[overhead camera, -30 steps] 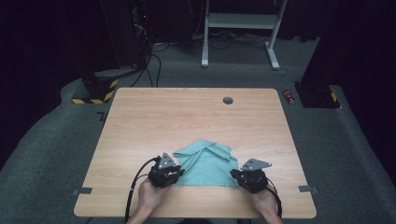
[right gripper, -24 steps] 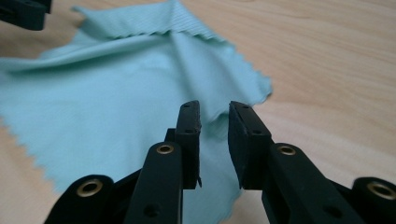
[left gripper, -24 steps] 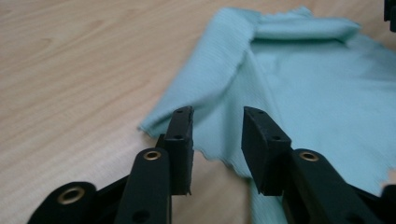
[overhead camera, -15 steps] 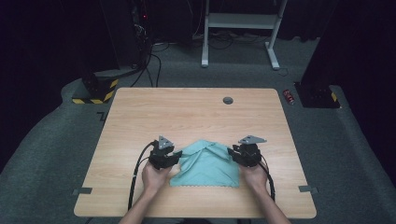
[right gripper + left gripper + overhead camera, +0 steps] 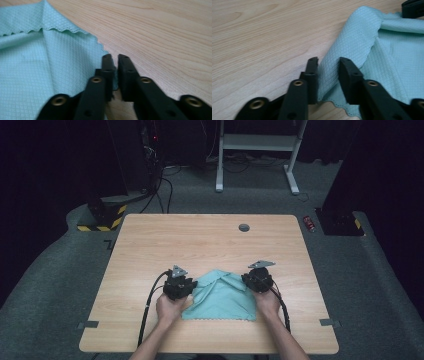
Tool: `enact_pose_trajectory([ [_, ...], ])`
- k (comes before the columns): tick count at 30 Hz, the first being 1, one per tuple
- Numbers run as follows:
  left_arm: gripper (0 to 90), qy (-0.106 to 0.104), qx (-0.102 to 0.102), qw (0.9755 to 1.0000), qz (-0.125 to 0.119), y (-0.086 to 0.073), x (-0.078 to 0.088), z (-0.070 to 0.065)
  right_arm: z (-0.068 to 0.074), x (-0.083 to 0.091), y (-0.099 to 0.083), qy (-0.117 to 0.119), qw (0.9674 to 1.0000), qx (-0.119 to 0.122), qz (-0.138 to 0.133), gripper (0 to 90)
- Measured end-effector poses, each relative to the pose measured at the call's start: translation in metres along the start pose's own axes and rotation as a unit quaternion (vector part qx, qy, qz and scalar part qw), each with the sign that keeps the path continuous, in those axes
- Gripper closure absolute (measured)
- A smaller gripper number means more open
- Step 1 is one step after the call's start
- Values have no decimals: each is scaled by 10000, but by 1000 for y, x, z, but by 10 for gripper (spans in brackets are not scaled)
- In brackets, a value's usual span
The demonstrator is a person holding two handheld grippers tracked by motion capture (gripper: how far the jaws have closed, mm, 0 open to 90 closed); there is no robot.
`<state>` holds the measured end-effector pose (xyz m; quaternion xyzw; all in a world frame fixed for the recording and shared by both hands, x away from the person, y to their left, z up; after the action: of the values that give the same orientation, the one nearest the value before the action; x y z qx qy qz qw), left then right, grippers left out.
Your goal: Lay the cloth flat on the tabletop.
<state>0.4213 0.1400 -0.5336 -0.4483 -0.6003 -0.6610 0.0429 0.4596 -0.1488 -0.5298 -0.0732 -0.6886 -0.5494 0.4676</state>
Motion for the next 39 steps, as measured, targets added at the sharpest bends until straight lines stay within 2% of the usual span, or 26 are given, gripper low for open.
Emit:
enact_pose_trajectory([
  [3,854,-72,54,10000,-37,1,1,2,2,0,1,-18,10000,60,22,895],
  [4,870,-92,14,10000,23,4,2,3,1,1,1,-22,10000,82,24,896],
  [8,879,-115,-136,9998,4,17,7,3,1,8,6,-83,9999,123,-83,897],
  [11,880,-188,-36,9997,-122,25,9,6,1,14,13,-114,9995,214,-192,897],
  [14,880,-204,22,9998,-66,32,5,9,0,18,21,-152,9992,259,-267,897],
  [16,878,-187,144,9997,-87,34,2,13,-2,19,25,-197,9991,254,-270,898],
  [18,876,-93,224,9997,37,36,-4,18,-6,18,27,-253,9989,226,-320,898],
  [21,871,33,291,9995,155,37,-13,25,-13,12,28,-342,9992,117,-196,898],
  [23,855,80,334,9993,127,37,-16,26,-16,6,28,-455,9988,141,-90,897],
  [25,835,78,367,9991,175,36,-19,27,-14,-1,29,-583,9979,265,56,897],
  [28,770,161,287,9992,217,35,-16,27,-10,-10,29,-647,9969,416,163,891],
  [31,716,167,144,9997,58,36,-5,26,-9,-12,27,-676,9968,379,182,829],
  [35,707,136,-162,9998,-25,36,10,17,-8,1,28,-633,9973,357,-43,801],
  [39,715,71,-471,9988,127,29,10,6,-2,14,26,-452,9978,464,-169,796],
])
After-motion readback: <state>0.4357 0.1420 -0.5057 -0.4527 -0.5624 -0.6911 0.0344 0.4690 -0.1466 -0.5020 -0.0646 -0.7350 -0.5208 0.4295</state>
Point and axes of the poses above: each handheld gripper's, and its own axes: x roughly backward along the jaws, y roughly out of its top, z roughly to its left, the point moved 2 cm from there along -x, roughly forward along the jaws, and after that the axes turned 1 degree about -x, right-handed, at the moved point
